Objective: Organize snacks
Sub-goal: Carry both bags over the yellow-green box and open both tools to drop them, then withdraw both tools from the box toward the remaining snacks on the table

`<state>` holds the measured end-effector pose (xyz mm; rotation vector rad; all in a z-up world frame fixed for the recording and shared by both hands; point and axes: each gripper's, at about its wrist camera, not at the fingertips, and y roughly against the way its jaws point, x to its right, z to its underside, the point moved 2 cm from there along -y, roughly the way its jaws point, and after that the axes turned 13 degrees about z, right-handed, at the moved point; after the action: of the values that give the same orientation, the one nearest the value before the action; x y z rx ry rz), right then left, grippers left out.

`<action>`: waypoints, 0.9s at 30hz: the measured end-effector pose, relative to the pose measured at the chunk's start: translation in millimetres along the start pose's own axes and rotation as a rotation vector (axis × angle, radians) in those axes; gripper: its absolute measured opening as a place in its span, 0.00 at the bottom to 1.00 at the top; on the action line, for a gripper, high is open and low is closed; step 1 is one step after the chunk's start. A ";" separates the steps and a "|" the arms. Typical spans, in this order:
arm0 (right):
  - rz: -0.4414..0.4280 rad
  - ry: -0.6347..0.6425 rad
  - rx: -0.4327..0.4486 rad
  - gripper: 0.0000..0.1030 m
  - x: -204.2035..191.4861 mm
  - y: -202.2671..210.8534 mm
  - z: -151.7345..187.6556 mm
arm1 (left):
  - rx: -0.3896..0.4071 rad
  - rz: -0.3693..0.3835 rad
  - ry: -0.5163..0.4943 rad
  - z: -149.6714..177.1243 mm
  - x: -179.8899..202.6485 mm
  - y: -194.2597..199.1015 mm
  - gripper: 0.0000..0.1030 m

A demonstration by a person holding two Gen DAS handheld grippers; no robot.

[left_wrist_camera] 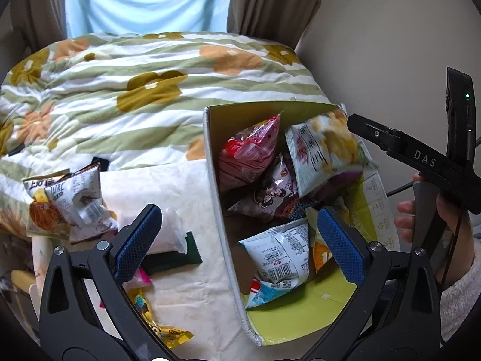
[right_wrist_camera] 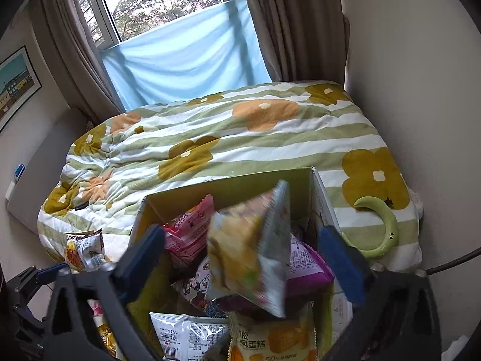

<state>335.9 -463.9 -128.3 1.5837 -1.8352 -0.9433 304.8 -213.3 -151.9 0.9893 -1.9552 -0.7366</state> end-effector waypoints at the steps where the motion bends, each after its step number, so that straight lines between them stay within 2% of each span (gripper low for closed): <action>1: -0.008 -0.006 0.007 1.00 1.8 1.8 2.9 | -0.001 -0.008 0.000 2.8 -0.9 0.8 0.99; 6: -0.026 -0.001 0.016 1.00 6.5 14.5 20.5 | -0.012 -0.016 0.009 19.3 -2.2 4.4 0.99; 14: -0.062 0.006 0.024 1.00 9.8 41.3 34.1 | 0.036 -0.041 -0.015 31.9 15.0 30.7 0.99; 21: -0.097 0.073 0.063 1.00 -3.1 79.8 37.8 | 0.122 -0.094 -0.031 42.5 19.9 87.5 0.99; 27: -0.125 0.181 0.112 1.00 -29.3 111.3 48.1 | 0.192 -0.147 0.006 57.6 -7.4 140.1 0.99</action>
<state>235.6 -419.9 -68.6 1.8067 -1.7063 -0.7343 206.4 -125.9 -76.5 1.2601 -1.9912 -0.6330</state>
